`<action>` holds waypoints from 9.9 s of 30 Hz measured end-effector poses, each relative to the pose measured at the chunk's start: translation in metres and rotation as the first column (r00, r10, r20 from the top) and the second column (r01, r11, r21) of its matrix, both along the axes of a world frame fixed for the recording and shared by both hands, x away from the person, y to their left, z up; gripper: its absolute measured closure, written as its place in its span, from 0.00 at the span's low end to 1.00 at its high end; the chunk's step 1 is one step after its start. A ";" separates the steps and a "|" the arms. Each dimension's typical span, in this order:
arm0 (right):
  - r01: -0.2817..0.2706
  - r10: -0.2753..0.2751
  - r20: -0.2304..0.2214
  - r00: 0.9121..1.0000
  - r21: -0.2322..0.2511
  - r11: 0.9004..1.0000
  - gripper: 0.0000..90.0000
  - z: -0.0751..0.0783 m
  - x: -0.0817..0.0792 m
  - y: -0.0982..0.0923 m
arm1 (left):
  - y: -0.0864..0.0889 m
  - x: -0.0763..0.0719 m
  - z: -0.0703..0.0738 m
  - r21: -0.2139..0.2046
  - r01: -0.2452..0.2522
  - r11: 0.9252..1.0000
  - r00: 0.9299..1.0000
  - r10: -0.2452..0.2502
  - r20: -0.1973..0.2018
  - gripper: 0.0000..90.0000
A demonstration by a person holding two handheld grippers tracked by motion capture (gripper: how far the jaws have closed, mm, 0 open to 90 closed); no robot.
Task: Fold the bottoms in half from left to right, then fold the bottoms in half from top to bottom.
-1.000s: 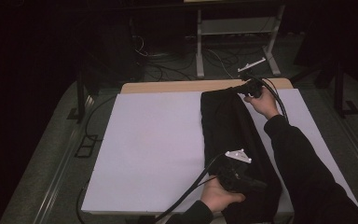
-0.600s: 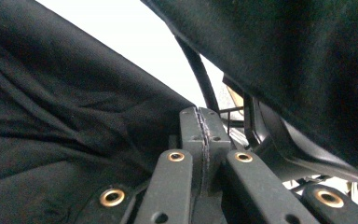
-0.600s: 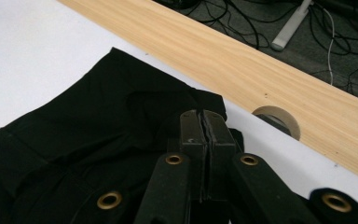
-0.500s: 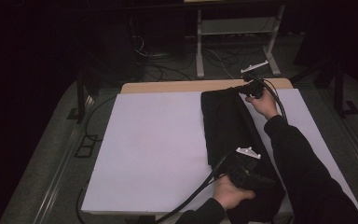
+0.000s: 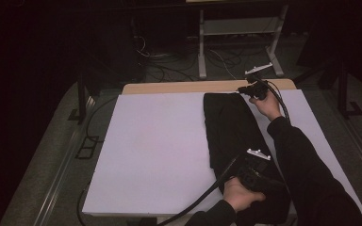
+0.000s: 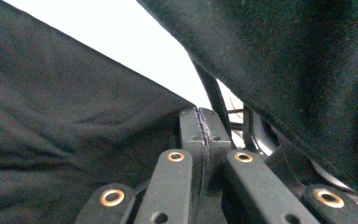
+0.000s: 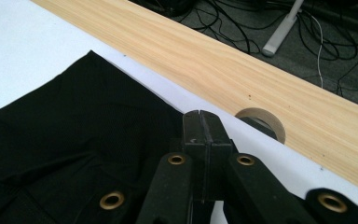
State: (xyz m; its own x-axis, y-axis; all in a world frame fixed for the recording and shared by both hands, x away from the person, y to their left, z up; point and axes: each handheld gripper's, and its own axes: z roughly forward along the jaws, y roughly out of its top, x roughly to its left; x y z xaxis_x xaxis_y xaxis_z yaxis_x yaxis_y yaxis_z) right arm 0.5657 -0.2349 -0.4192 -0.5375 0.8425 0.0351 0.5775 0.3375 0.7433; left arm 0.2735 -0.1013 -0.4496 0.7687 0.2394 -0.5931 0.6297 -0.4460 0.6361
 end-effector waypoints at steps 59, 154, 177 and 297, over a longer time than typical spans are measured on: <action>0.011 -0.006 -0.024 1.000 0.214 0.977 0.03 0.022 -0.077 -0.039 | 0.112 0.062 0.073 -0.105 -0.231 0.967 0.863 0.254 0.436 0.00; 0.059 -0.029 -0.134 0.991 0.227 0.972 0.06 0.005 -0.061 -0.043 | 0.175 0.219 0.013 0.015 -0.601 0.799 0.788 0.589 0.179 0.00; 0.050 0.000 -0.231 0.973 0.212 0.976 0.15 -0.015 -0.055 -0.028 | 0.164 0.226 -0.009 0.084 -0.634 0.769 0.771 0.618 0.154 0.15; -0.013 0.072 -0.130 0.989 0.412 0.911 0.89 -0.002 -0.157 -0.061 | 0.134 0.130 0.043 -0.009 -0.498 0.867 0.835 0.482 0.264 0.95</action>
